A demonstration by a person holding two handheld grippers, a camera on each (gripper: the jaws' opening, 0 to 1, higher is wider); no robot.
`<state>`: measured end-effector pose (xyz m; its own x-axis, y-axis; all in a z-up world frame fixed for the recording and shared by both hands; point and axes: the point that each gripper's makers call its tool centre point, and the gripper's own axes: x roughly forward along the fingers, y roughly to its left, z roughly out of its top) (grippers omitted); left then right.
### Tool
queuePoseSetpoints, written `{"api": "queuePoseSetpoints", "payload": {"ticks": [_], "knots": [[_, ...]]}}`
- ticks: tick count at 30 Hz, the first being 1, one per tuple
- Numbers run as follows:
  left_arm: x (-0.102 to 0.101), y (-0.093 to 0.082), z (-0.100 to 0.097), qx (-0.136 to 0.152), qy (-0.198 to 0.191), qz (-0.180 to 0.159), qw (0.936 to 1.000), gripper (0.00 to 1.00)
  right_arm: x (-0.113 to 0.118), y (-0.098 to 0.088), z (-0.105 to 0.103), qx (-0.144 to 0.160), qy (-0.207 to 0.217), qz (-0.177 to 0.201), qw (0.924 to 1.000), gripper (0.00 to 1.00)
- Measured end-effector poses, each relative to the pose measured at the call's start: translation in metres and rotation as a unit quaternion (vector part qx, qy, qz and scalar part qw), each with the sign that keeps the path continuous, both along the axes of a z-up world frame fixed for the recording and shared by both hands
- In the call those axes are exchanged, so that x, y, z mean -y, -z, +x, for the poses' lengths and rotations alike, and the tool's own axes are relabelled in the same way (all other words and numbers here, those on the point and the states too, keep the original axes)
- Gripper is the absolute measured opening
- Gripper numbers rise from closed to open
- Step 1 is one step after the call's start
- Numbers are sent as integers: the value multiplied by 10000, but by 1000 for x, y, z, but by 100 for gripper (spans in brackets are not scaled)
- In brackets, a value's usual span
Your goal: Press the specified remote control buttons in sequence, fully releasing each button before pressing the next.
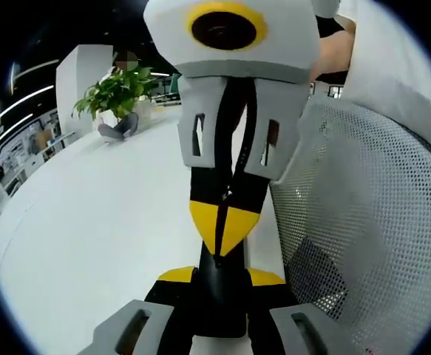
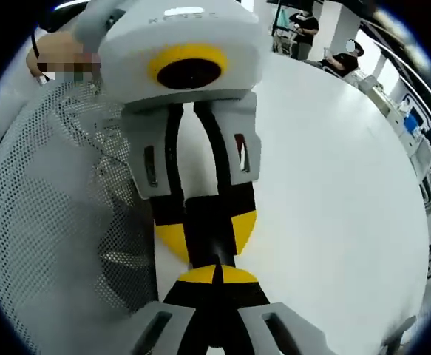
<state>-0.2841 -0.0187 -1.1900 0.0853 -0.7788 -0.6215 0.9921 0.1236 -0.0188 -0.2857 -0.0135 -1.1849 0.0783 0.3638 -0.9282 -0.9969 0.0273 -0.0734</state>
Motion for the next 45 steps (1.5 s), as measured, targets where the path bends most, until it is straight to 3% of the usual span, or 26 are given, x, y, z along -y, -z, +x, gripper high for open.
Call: {"api": "queuePoseSetpoints", "payload": {"ticks": [5, 10, 11, 14, 15, 16, 19, 26, 32, 34, 37, 41, 45], "knots": [[0, 0, 0, 16, 34, 40, 10000, 24, 1, 1, -2, 367, -214, -39, 9991, 0], [0, 0, 0, 22, 6, 18, 10000, 24, -7, -7, -4, 12, 270, 563, 9981, 0], [1, 0, 0, 28, 0, 40, 10000, 24, -11, -12, -4, 98, 238, 651, 9975, 0], [1, 1, 0, 34, -9, 58, 10000, 24, -10, 0, -7, 39, 109, 429, 9990, 0], [1, 1, 0, 39, -15, 28, 10000, 24, -15, -1, -1, 237, 100, 612, 9978, 0], [0, 1, 0, 22, -38, 23, 10000, 24, -10, -1, -6, 78, 91, 509, 9986, 0], [1, 1, 0, 27, -79, 39, 10000, 24, -9, 0, -5, 80, 118, 687, 9975, 0], [1, 2, -1, 40, -131, 450, 9989, 24, -13, 1, -6, 125, -235, 515, 9983, 0], [-2, 3, 0, 23, -230, 513, 9984, 24, -14, 1, -6, 113, -150, 756, 9970, 0], [-2, 3, 1, 11, -262, 537, 9982, 24, -13, 1, -6, 79, -300, 803, 9963, 0], [-1, 2, 1, 20, -230, 677, 9974, 24, -14, -1, -5, -226, 27, 1272, 9916, 0], [-1, 3, 0, -11, -186, 799, 9966, 24, -10, -2, -10, -225, 68, 1594, 9869, 0], [-1, 3, -1, -40, -199, 866, 9960, 24, -6, -2, -9, -191, 75, 1600, 9869, 5]]}}
